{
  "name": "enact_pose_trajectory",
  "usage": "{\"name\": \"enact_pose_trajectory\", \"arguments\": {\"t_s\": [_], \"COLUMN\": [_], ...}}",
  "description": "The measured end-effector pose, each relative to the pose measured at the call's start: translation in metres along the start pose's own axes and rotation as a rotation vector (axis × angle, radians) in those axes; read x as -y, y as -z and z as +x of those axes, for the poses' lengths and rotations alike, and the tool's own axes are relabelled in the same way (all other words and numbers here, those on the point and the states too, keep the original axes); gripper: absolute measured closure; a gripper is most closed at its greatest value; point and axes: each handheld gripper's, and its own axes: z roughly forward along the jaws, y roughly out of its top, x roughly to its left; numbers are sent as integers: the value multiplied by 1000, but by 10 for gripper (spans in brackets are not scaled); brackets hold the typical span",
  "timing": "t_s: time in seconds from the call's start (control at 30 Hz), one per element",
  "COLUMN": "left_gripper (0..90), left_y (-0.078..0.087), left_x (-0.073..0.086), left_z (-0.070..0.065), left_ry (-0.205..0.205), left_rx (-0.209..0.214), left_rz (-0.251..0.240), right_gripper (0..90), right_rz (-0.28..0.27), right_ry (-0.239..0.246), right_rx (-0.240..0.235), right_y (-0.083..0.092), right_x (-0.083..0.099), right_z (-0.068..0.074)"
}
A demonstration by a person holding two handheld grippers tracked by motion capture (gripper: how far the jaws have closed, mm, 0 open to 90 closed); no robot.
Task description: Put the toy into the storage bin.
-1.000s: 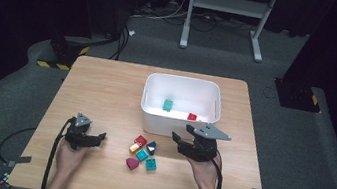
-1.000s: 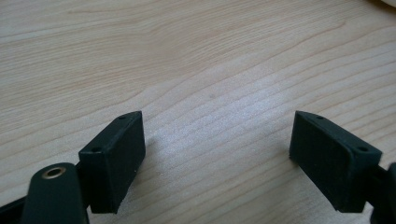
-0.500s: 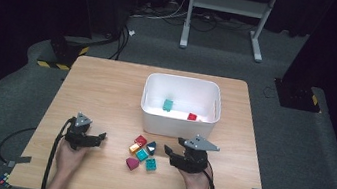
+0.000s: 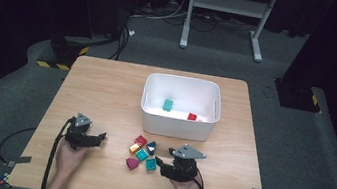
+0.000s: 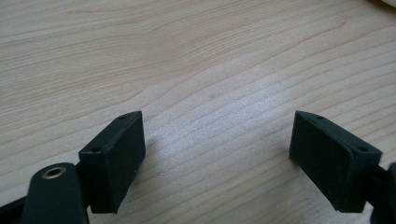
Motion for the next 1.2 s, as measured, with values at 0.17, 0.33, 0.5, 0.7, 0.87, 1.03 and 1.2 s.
{"name": "enact_pose_trajectory", "arguments": {"t_s": [0.17,0.33,0.5,0.7,0.87,1.03,1.2], "left_gripper": [185,185,185,185,185,186,186], "left_y": [0,0,0,0,0,0,0], "left_x": [0,0,0,0,0,0,0], "left_z": [0,0,0,0,0,0,0], "left_ry": [0,0,0,0,1,1,1], "left_rx": [0,0,0,0,1,0,0], "left_rz": [0,0,0,0,0,0,0], "right_gripper": [372,366,360,359,384,451,506], "right_rz": [22,35,50,78,105,111,113], "right_ry": [22,31,43,73,86,99,101], "right_rx": [-25,-44,-52,-48,-26,1,25], "right_y": [-9,-17,-25,-32,-37,-37,-36], "right_x": [3,4,6,8,10,11,12], "right_z": [9,16,22,28,29,30,29]}}
